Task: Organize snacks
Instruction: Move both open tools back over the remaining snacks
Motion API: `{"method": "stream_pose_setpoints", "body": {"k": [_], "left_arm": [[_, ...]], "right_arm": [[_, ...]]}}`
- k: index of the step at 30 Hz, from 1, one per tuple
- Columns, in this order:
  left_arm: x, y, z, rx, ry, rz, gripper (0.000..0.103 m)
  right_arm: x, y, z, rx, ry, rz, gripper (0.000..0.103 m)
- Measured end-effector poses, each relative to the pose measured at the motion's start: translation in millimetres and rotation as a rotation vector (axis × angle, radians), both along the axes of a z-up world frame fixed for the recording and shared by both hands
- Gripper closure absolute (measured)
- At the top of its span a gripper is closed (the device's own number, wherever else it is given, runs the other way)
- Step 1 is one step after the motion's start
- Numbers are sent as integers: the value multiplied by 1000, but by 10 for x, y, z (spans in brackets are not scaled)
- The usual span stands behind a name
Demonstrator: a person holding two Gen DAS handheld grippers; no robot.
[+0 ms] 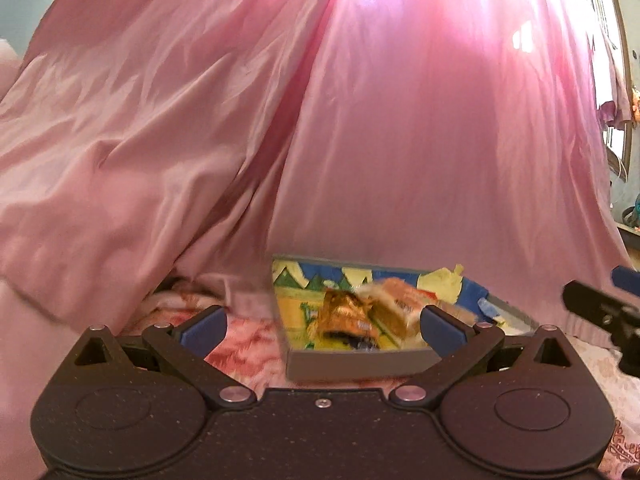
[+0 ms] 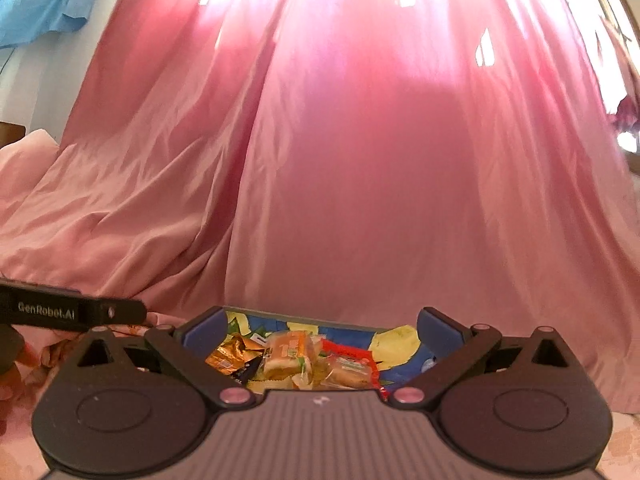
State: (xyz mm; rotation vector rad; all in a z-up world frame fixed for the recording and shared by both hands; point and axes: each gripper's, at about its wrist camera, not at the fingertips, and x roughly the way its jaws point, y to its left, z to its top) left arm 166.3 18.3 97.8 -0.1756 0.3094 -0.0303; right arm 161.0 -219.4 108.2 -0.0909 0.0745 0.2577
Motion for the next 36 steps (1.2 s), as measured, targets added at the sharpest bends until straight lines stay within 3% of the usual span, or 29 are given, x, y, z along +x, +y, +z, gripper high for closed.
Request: {"method": "stream_pose_setpoints", "body": {"k": [5, 12, 36], "left_arm": [[-186, 22, -133, 16, 34, -7, 1], [-469, 69, -307, 45, 77, -21, 1], [-1014, 273, -922, 91, 308, -42, 1]], "right_arm": [[-218, -44, -59, -14, -35, 5, 0], [-499, -68, -208, -29, -7, 35, 0], [-1001, 142, -929, -94, 269, 158, 0]]}}
